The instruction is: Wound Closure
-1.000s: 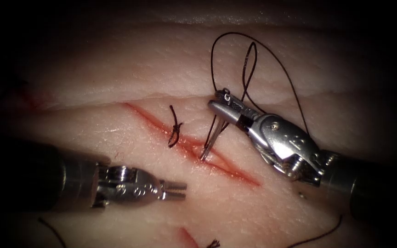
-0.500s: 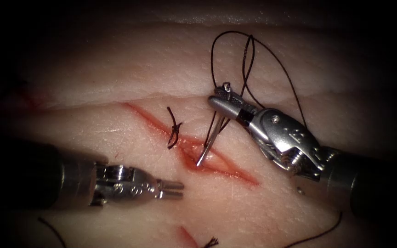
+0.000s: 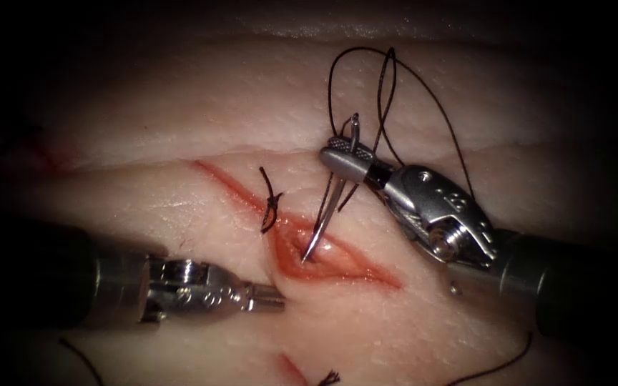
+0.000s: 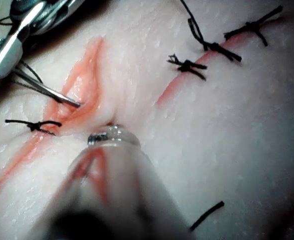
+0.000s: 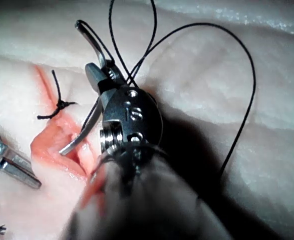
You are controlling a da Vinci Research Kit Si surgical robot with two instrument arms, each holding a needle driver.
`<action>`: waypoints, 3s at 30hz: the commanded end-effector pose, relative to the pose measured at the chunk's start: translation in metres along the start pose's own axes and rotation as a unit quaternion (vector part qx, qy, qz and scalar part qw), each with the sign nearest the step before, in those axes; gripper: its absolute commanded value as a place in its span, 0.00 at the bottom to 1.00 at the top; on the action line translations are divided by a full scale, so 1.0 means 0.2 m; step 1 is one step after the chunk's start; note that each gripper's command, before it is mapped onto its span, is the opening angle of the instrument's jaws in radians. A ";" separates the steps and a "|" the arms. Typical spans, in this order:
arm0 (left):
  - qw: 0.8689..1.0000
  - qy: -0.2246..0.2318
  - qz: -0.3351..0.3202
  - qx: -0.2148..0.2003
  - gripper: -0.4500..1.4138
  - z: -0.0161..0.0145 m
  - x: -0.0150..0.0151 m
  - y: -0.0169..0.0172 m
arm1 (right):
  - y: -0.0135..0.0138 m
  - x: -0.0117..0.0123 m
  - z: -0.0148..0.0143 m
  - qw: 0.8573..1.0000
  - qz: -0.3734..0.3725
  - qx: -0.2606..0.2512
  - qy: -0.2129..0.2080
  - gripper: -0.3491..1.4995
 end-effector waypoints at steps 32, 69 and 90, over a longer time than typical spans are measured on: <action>1.000 0.002 0.002 -0.001 0.25 0.003 0.000 -0.002 | -0.009 -0.021 0.011 0.931 0.351 0.067 -0.075 0.00; 1.000 0.002 0.006 -0.003 0.25 0.002 -0.004 -0.002 | -0.036 -0.025 0.005 0.868 0.470 0.133 -0.091 0.00; 0.982 0.108 0.133 0.078 0.57 -0.027 0.016 0.002 | -0.007 0.004 -0.018 0.905 0.410 0.113 0.019 0.92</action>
